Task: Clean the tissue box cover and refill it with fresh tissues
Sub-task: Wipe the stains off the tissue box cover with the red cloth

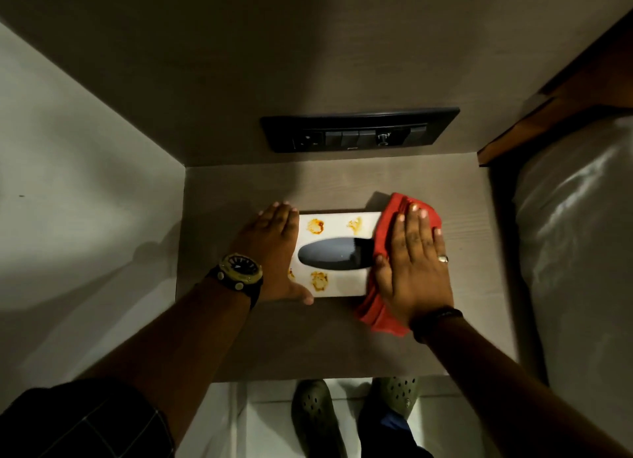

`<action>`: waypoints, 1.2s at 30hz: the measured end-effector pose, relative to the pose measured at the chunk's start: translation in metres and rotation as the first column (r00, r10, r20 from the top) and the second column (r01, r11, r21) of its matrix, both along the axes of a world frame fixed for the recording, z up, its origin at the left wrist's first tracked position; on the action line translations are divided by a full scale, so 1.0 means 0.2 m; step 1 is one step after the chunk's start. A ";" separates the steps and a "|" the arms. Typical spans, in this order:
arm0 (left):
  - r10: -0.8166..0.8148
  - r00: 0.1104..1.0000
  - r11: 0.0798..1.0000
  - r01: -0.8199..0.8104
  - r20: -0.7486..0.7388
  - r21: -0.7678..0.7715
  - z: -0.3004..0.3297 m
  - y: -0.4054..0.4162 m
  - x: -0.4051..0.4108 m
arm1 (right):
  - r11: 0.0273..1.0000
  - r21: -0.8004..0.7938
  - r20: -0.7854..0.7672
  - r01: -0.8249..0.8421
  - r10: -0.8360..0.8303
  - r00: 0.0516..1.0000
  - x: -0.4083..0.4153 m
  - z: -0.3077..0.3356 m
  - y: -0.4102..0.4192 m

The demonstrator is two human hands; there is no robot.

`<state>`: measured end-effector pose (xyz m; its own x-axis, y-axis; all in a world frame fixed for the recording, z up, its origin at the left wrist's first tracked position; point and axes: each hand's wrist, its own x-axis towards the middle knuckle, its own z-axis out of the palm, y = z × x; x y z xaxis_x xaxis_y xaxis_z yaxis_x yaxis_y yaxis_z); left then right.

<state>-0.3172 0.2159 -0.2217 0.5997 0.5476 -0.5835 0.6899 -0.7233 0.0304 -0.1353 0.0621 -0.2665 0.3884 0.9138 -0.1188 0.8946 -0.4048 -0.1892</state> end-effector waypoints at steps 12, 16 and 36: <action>-0.009 1.000 1.000 0.009 -0.003 -0.014 0.02 -0.01 0.00 | 0.970 -0.084 0.029 -0.230 0.233 0.972 -0.09 0.01 0.01; -0.018 1.000 1.000 0.018 0.019 0.003 0.00 -0.01 -0.02 | 0.988 -0.040 0.046 -0.147 0.149 0.988 0.00 0.00 -0.03; -0.031 0.991 1.000 0.030 0.129 0.008 -0.06 0.01 -0.07 | 0.998 -0.009 -0.020 0.065 -0.065 0.998 0.09 -0.01 0.06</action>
